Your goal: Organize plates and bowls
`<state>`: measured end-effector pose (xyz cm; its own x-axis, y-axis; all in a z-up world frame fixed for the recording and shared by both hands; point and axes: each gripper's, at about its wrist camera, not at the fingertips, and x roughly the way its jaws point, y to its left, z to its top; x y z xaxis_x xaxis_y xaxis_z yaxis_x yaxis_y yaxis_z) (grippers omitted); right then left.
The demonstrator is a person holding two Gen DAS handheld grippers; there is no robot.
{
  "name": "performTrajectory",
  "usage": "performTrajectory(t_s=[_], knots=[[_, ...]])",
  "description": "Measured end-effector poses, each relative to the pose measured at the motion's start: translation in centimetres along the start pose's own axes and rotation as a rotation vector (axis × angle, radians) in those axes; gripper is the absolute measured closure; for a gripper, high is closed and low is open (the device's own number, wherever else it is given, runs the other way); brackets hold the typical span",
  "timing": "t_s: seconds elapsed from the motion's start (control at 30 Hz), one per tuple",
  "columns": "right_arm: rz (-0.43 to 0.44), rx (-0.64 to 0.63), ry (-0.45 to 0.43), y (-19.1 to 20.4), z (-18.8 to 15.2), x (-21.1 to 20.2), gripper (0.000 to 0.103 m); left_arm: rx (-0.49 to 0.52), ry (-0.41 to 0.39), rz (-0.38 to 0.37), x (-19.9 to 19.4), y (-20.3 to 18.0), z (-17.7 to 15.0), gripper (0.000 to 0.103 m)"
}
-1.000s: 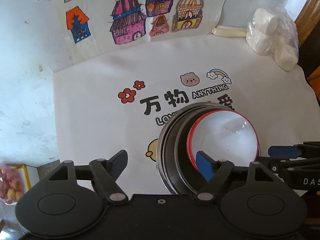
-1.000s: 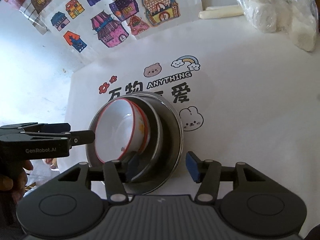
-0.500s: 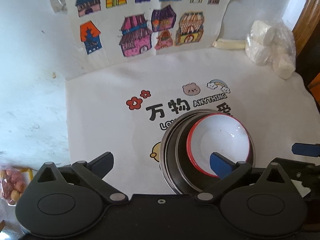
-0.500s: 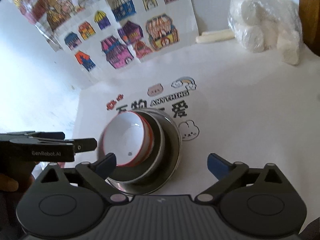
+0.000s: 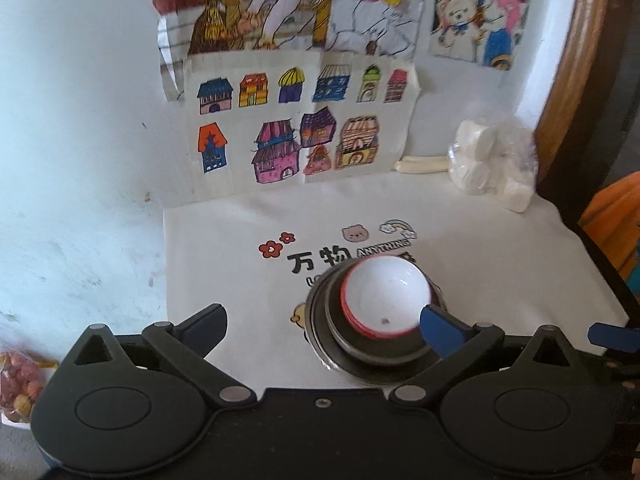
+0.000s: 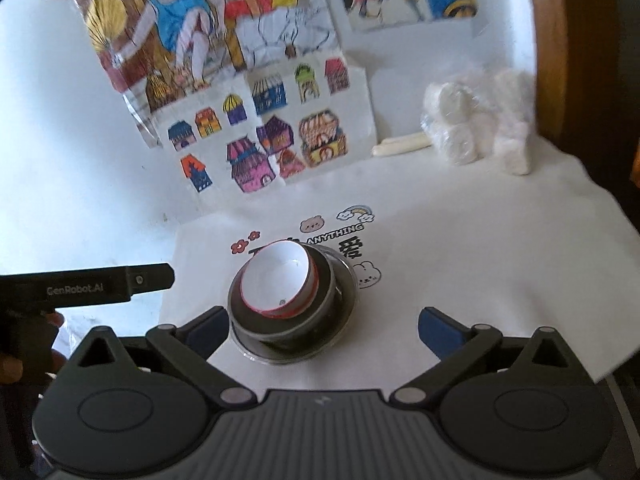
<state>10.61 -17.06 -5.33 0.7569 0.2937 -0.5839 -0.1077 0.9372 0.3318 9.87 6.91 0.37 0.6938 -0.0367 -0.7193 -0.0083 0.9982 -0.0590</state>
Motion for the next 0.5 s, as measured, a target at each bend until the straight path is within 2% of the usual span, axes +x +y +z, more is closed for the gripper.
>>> performTrajectory(t_s=[0.27,0.5], knots=[[-0.046,0.036,-0.099,2.2,-3.3,-6.0,0.0,0.04,-0.026,-0.017,-5.3,0.1,-3.3,0.001],[-0.064,0.037,-0.132,4.2,-5.2,-8.2,0.0,0.07,-0.05,-0.028,-8.0,1.0,-5.5,0.001]])
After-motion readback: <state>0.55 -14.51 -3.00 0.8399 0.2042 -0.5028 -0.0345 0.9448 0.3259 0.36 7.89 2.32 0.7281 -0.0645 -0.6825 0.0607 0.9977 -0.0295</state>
